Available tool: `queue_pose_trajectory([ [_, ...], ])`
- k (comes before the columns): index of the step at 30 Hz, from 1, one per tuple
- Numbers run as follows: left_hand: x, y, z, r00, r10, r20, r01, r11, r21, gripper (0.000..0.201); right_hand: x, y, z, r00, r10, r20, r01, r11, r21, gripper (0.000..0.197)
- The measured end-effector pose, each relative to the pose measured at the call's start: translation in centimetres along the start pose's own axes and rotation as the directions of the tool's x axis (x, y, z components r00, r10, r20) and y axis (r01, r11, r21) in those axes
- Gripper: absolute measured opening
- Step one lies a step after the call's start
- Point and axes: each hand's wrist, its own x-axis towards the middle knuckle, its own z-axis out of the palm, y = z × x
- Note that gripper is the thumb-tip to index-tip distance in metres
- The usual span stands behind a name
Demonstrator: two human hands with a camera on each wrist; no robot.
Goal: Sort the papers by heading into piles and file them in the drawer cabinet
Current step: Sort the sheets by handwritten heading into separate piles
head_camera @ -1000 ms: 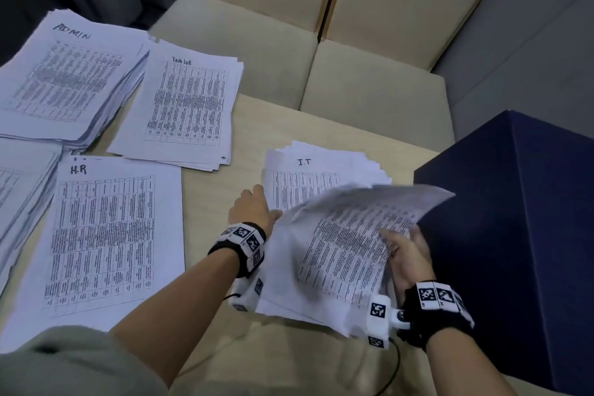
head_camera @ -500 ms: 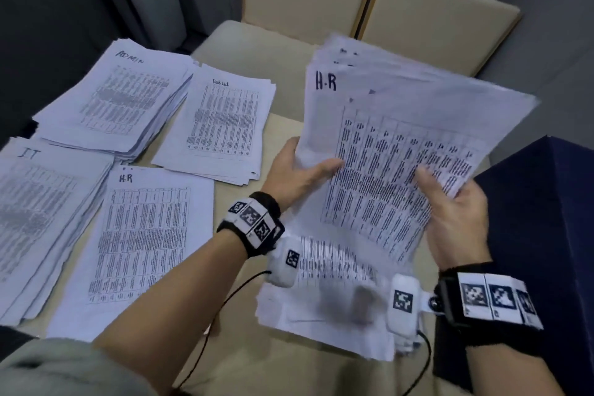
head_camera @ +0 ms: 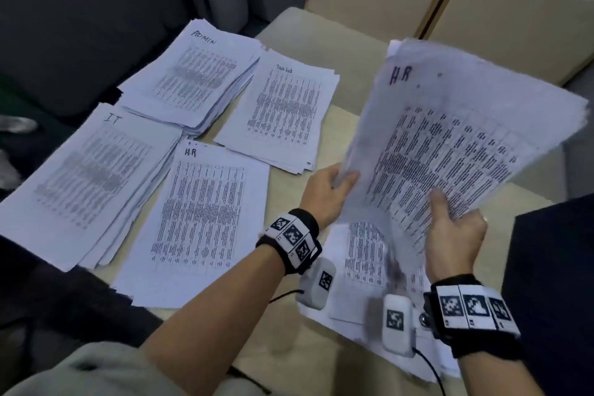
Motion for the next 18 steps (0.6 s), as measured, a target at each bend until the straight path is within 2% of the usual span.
queue_pose_trajectory([
  [3,0.4,-0.5,-4.5,0.997,0.004,-0.077,-0.002,1.000,0.030,0.035,-0.7,-2.3,2.5,0.989,-0.103,0.106,0.100,0.995,0.027,0.023],
  [5,0.5,-1.2,-8.2,0.995,-0.037,-0.090,0.038,0.999,0.009,0.027,-1.3,-2.4,4.6,0.968,-0.106,0.229,0.099,0.994,0.041,0.008],
  [6,0.4,-1.8,-10.4,0.991,-0.072,-0.112,0.072,0.997,0.000,0.023,-1.6,-2.0,5.7,0.959,-0.086,0.270,0.083,0.996,0.024,0.010],
  [9,-0.8,-5.2,-18.1,0.953,-0.237,-0.187,0.248,0.968,0.039,0.023,-3.1,0.5,9.6,0.939,0.087,0.332,-0.099,0.995,0.020,0.014],
  [11,-2.4,-7.9,-23.0,0.916,-0.312,-0.251,0.349,0.930,0.118,0.025,-4.5,2.8,12.0,0.900,0.227,0.373,-0.221,0.973,-0.060,0.015],
  [13,-4.4,-10.3,-26.9,0.881,-0.362,-0.303,0.447,0.848,0.285,0.032,-5.9,5.8,13.8,0.845,0.365,0.392,-0.289,0.927,-0.239,0.024],
  [15,-6.0,-11.6,-29.3,0.862,-0.407,-0.303,0.505,0.742,0.442,0.035,-7.5,7.9,15.2,0.821,0.437,0.368,-0.273,0.866,-0.419,0.042],
  [18,-6.8,-12.6,-30.8,0.856,-0.459,-0.237,0.493,0.590,0.639,0.034,-9.0,8.7,16.2,0.883,0.402,0.241,-0.238,0.828,-0.508,0.026],
])
